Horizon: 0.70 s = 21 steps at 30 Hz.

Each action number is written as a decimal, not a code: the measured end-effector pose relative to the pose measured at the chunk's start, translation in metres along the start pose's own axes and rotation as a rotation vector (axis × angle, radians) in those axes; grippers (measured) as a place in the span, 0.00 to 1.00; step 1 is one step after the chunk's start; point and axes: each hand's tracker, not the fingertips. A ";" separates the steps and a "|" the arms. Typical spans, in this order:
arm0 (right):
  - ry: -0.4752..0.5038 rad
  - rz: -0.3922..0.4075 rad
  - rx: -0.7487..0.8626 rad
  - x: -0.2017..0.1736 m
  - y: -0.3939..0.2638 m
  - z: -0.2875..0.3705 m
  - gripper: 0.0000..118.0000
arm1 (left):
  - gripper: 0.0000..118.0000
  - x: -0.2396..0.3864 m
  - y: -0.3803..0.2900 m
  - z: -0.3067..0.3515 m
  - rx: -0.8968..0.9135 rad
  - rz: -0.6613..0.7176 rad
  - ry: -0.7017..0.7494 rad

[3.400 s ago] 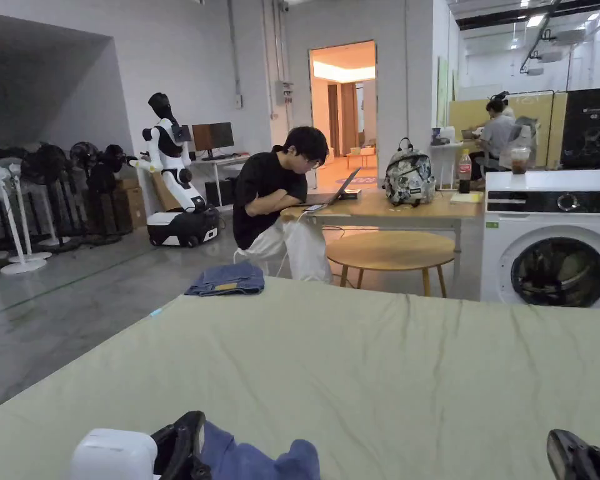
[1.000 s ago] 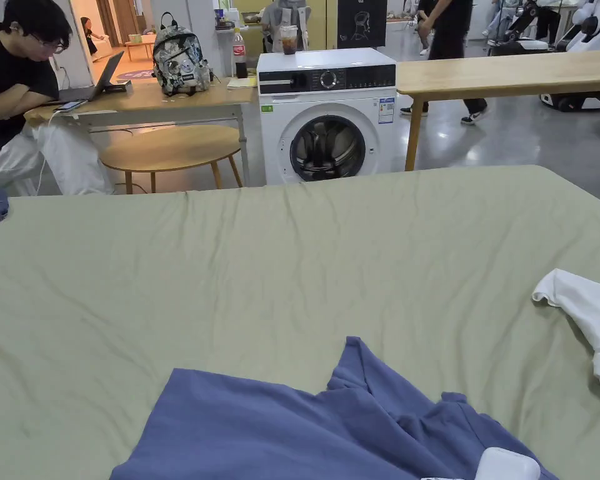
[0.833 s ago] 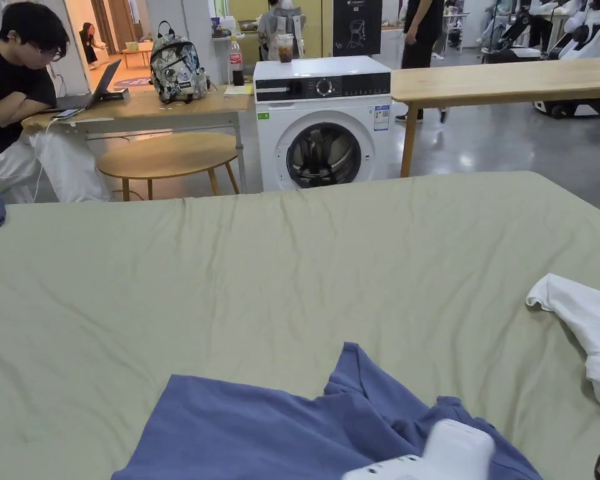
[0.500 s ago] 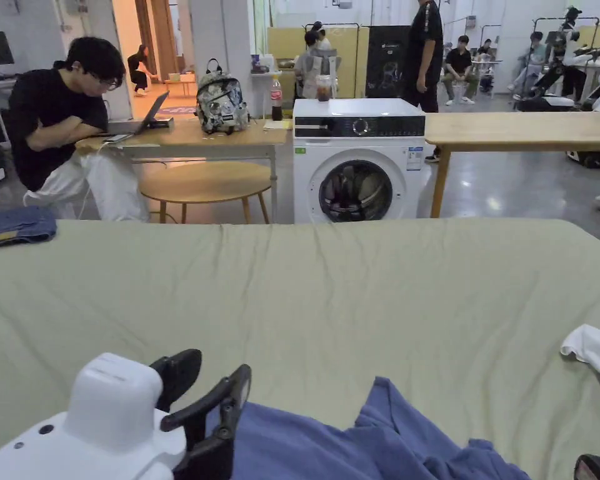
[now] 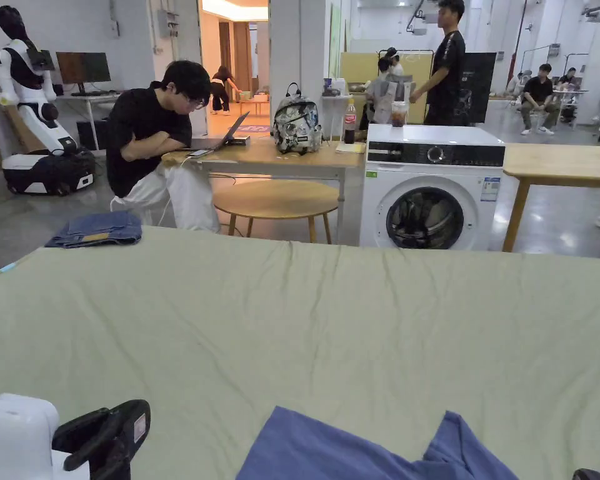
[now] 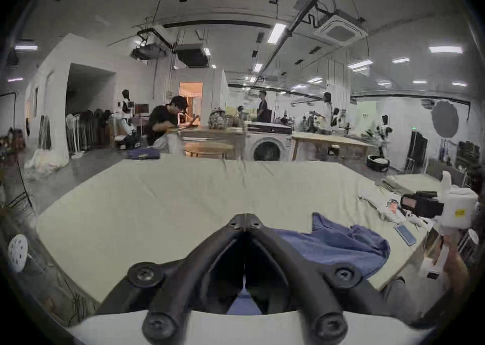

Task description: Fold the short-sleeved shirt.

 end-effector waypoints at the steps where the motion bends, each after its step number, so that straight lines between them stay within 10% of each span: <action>1: 0.000 0.001 0.001 0.000 0.000 0.000 0.00 | 0.00 0.002 0.001 -0.004 -0.007 -0.005 -0.003; 11: 0.010 -0.067 -0.060 0.027 -0.022 0.005 0.00 | 0.03 0.015 0.017 -0.110 -0.144 -0.047 -0.178; 14: 0.000 -0.101 -0.080 0.043 -0.035 0.004 0.00 | 0.52 0.011 0.009 -0.191 -0.352 -0.025 -0.235; 21: -0.106 -0.206 -0.182 0.089 -0.063 -0.008 0.00 | 0.63 -0.001 -0.054 -0.362 -0.703 0.073 -0.164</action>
